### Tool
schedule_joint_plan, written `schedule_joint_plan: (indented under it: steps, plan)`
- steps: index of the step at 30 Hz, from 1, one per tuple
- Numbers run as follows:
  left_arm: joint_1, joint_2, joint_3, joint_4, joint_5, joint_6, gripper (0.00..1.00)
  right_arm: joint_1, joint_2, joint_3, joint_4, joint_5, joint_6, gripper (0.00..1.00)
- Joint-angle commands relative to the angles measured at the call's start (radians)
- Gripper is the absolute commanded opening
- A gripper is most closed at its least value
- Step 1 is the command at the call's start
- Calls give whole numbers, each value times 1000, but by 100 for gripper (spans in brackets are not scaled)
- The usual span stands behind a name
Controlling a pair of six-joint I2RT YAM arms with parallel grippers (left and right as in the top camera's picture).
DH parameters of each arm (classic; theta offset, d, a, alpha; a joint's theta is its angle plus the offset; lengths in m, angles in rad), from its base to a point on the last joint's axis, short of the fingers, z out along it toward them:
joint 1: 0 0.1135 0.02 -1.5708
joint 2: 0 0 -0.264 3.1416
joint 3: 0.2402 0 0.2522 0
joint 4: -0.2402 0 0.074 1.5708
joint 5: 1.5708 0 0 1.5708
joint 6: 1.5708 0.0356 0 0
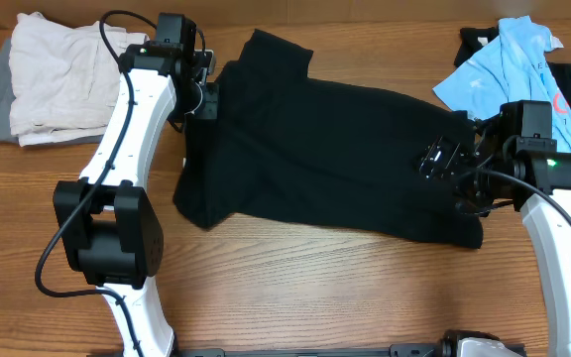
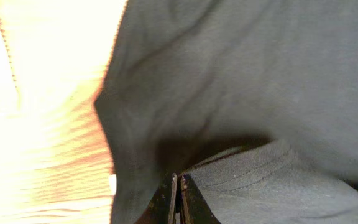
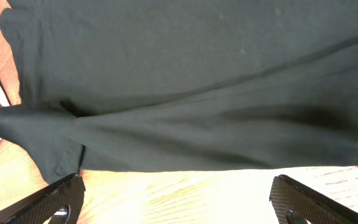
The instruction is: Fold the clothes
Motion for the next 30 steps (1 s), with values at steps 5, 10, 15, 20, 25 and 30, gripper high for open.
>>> schedule_joint_plan:
  steps: [5, 10, 15, 20, 25, 30]
  plan:
    - [0, 9, 23, 60, -100, 108, 4, 1, -7, 9, -3, 11, -6, 100]
    - [-7, 9, 23, 114, -100, 160, 4, 1, -7, -7, -3, 11, -6, 100]
    - [-10, 10, 23, 162, -106, 201, 4, 1, -7, -40, 8, 11, -6, 100]
    - [-10, 30, 23, 193, -131, 201, 26, 1, -7, -75, 27, 9, -2, 100]
    - [-10, 33, 26, 178, -190, 153, 62, 1, -7, -81, 26, 6, -2, 100]
    - [-10, 33, 97, 31, -192, 103, 66, 1, -7, -81, 21, 6, -2, 100]
